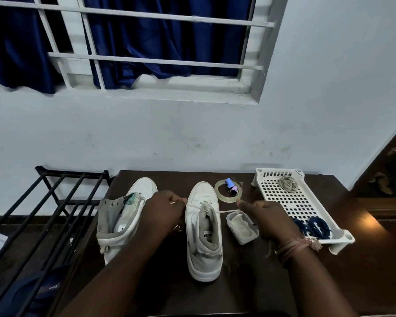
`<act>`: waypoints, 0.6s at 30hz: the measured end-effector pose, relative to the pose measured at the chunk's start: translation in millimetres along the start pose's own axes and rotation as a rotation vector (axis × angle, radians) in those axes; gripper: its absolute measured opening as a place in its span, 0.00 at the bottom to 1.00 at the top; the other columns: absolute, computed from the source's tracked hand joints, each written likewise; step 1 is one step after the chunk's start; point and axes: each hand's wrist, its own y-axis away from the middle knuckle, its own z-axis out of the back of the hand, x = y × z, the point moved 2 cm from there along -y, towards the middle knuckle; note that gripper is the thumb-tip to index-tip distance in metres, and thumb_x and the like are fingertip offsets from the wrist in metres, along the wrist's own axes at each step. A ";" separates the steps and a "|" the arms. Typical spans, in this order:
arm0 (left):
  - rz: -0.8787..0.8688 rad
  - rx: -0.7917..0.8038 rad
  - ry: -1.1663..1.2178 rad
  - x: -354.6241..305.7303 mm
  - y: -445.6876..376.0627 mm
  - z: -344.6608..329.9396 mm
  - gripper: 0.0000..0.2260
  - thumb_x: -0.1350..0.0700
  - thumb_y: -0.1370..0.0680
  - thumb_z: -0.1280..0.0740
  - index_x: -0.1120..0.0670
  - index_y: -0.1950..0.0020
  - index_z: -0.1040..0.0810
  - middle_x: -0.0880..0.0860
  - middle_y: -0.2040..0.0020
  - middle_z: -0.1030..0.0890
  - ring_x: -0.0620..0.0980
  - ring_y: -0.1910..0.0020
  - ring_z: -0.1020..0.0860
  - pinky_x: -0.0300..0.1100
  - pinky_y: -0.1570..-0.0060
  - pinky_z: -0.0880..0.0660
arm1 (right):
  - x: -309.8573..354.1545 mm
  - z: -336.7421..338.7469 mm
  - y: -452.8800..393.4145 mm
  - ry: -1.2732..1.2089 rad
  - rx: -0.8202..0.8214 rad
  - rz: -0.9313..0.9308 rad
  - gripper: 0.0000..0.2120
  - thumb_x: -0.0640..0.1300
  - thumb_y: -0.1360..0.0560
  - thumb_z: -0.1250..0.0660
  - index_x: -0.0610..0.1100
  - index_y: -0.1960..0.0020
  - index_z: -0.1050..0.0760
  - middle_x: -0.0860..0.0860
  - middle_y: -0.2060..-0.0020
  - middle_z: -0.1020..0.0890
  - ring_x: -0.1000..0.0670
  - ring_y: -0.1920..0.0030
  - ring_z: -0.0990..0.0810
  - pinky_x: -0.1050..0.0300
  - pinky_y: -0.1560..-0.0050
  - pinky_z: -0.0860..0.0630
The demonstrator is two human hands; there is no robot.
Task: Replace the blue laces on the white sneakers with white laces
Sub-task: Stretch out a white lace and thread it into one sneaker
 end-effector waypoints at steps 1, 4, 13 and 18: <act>0.039 0.046 0.127 -1.4 3.5 1.1 0.09 0.52 0.22 0.29 0.54 0.61 0.19 0.46 0.70 0.19 0.42 0.71 0.22 0.36 0.67 0.27 | 4.9 -2.8 5.1 -0.052 0.056 -0.055 0.24 0.54 0.27 0.26 0.43 0.73 0.29 0.47 0.74 0.29 0.50 0.71 0.32 0.60 0.70 0.36; 0.140 0.154 0.393 -10.4 16.3 7.0 0.06 0.59 0.21 0.33 0.56 0.54 0.16 0.48 0.70 0.21 0.42 0.77 0.26 0.34 0.74 0.30 | 19.0 -16.0 20.4 -0.134 0.177 -0.147 0.21 0.57 0.24 0.31 0.45 0.70 0.20 0.48 0.69 0.23 0.50 0.69 0.29 0.57 0.66 0.33; 0.236 0.330 0.557 -88.0 24.5 46.0 0.08 0.66 0.20 0.37 0.66 0.46 0.19 0.56 0.65 0.18 0.47 0.72 0.26 0.37 0.73 0.29 | 99.9 -24.0 53.0 -0.003 0.320 -0.244 0.13 0.47 0.19 0.41 0.46 0.59 0.25 0.51 0.71 0.21 0.52 0.73 0.25 0.59 0.64 0.33; 0.301 0.470 0.463 -130.6 34.3 69.3 0.07 0.65 0.17 0.40 0.63 0.51 0.22 0.57 0.66 0.20 0.48 0.74 0.26 0.36 0.75 0.28 | 168.8 -6.7 72.6 0.318 0.285 -0.112 0.11 0.38 0.22 0.38 0.43 0.60 0.21 0.49 0.69 0.20 0.53 0.74 0.23 0.62 0.69 0.25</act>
